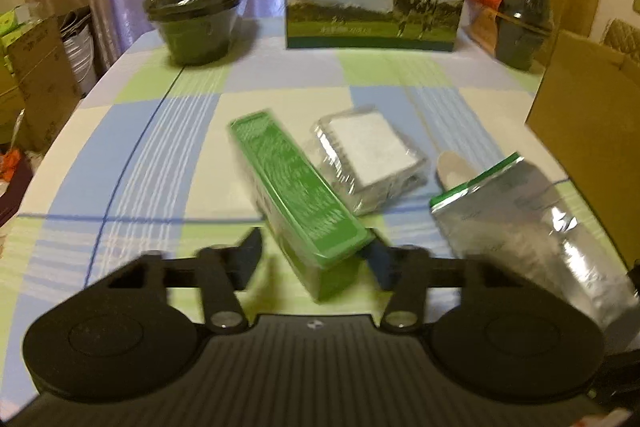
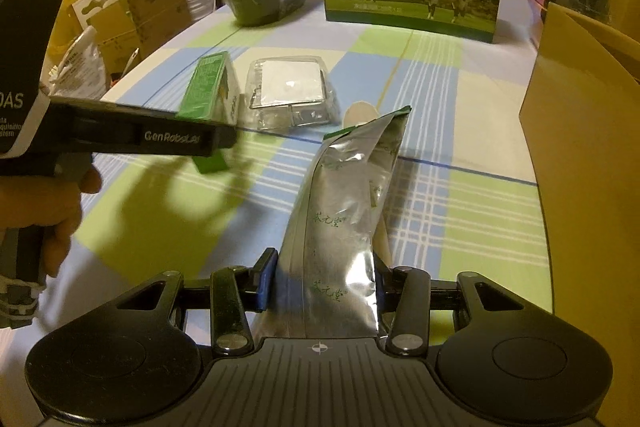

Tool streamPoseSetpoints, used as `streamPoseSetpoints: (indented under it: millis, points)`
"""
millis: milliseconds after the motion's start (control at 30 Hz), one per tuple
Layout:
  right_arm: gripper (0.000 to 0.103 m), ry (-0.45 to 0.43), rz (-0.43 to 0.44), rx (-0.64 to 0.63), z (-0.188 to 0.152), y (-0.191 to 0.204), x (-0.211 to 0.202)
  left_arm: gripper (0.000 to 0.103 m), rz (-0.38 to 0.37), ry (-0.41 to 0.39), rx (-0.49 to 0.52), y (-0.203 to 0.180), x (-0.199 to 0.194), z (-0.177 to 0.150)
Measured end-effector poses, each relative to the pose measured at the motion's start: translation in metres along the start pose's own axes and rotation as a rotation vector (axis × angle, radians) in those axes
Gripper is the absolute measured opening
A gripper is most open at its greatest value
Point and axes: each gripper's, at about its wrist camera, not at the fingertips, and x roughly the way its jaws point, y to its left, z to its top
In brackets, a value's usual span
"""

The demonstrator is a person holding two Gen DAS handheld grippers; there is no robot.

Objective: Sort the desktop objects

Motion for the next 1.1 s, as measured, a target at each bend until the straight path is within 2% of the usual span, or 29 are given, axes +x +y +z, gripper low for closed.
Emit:
streamPoseSetpoints:
  millis: [33,167,367,600,667,700,733,767,800,833,933,1100]
  points:
    - [0.042,0.000,0.002,0.000,-0.002,0.001,-0.002,0.030,0.008,0.008,0.002,0.000,-0.004,-0.003]
    - [0.041,-0.008,0.009,0.001,-0.013,0.007,-0.019,0.025,0.009,0.032,-0.002,-0.001,-0.028,-0.019]
    - [0.040,-0.012,0.019,0.042,-0.042,0.013,-0.060,0.024,-0.015,0.030,0.022,-0.022,-0.090,-0.059]
    - [0.040,0.032,0.018,0.057,-0.089,0.015,-0.105,0.025,-0.079,0.063,0.071,-0.047,-0.145,-0.115]
    - [0.040,0.051,0.022,0.070,-0.097,0.013,-0.111,0.035,-0.092,0.067,0.076,-0.049,-0.155,-0.122]
    - [0.042,0.055,0.022,0.074,-0.099,0.012,-0.114,0.046,-0.096,0.070,0.076,-0.050,-0.158,-0.124]
    - [0.049,0.057,0.017,0.077,-0.099,0.012,-0.117,0.050,-0.102,0.070,0.080,-0.050,-0.162,-0.126]
    - [0.053,0.055,0.012,0.081,-0.098,0.011,-0.119,0.051,-0.101,0.069,0.081,-0.050,-0.163,-0.126]
    - [0.063,0.051,0.008,0.087,-0.096,0.011,-0.120,0.051,-0.097,0.069,0.079,-0.049,-0.164,-0.125]
    - [0.067,0.048,0.010,0.096,-0.094,0.009,-0.121,0.051,-0.096,0.069,0.077,-0.048,-0.164,-0.123]
    - [0.070,0.060,0.022,0.122,-0.084,0.006,-0.115,0.056,-0.090,0.065,0.070,-0.045,-0.163,-0.115]
    - [0.071,0.161,0.025,0.140,-0.070,0.005,-0.090,0.062,-0.096,0.097,0.060,-0.043,-0.147,-0.097]
